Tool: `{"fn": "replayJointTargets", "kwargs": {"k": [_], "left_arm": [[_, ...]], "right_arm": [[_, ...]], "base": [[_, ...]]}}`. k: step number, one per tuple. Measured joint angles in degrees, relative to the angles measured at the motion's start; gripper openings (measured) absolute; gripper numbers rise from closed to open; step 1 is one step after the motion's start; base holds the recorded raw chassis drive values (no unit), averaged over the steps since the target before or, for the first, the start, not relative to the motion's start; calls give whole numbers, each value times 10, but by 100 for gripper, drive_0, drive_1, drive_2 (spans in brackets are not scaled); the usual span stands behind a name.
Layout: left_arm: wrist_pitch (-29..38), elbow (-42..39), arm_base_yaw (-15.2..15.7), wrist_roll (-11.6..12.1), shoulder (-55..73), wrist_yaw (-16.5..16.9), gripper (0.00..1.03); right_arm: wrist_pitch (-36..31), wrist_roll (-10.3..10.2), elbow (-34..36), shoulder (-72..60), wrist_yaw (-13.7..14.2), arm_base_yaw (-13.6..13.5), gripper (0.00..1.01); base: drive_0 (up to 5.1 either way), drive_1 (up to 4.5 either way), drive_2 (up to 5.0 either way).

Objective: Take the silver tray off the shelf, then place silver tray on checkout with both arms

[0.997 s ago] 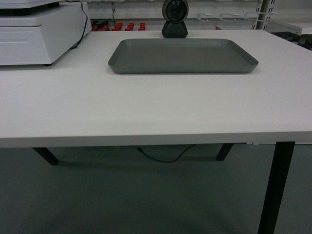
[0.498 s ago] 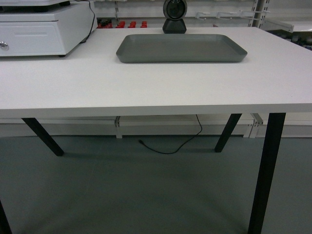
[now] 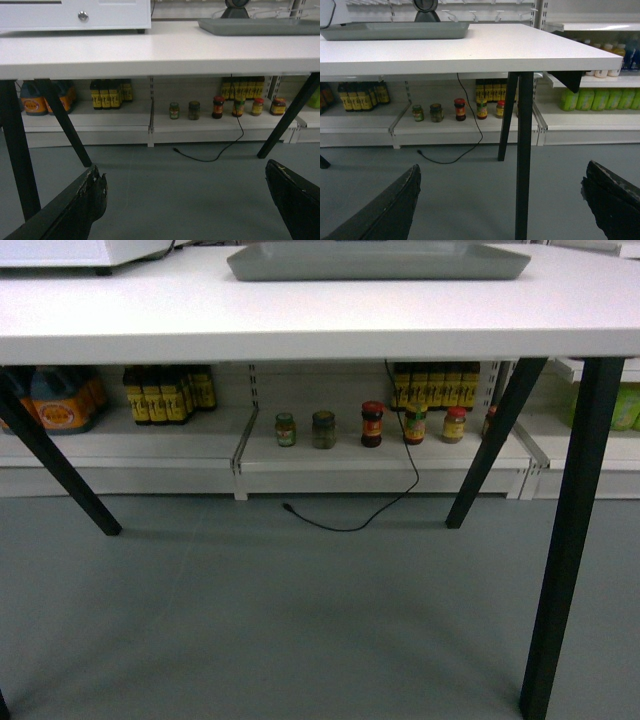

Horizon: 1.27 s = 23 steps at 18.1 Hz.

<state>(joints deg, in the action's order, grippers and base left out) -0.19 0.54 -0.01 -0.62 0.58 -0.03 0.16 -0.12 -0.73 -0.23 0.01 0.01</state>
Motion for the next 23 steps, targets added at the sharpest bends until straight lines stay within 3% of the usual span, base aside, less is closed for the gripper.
{"fn": "replayJointTargets", "kwargs": {"k": [23], "left_arm": [[-2,0,0,0,0,0,98]], "right_arm": [[1,0,0,0,0,0,98]], "base": [[0,0,0]]}}
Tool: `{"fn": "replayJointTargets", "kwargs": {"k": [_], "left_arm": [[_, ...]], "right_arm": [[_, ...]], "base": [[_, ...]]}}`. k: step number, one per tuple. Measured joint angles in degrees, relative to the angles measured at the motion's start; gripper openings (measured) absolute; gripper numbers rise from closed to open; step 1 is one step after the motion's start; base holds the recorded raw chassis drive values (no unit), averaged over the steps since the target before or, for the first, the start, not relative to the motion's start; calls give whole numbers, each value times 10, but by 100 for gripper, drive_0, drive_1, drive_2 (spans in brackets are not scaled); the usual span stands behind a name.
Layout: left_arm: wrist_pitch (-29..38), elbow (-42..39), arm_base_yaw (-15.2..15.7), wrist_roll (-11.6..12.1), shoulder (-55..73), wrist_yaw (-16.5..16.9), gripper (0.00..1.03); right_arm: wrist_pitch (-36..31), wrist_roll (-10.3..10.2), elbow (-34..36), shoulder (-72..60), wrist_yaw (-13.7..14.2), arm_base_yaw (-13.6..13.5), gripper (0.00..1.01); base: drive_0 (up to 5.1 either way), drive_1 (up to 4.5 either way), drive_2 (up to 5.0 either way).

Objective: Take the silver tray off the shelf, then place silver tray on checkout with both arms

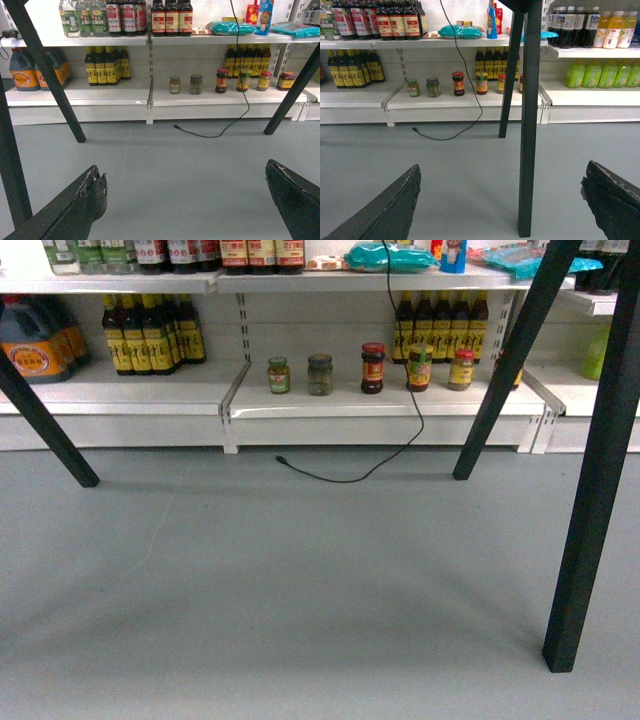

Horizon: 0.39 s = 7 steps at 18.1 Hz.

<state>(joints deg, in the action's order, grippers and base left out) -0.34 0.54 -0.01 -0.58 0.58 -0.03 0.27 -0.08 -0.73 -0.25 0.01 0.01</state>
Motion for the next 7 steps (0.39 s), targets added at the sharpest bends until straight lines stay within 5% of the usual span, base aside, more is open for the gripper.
{"fn": "replayJointTargets", "kwargs": {"k": [7], "left_arm": [[0,0,0,0,0,0,98]], "right_arm": [[0,0,0,0,0,0,98]], "base": [[0,0,0]]}}
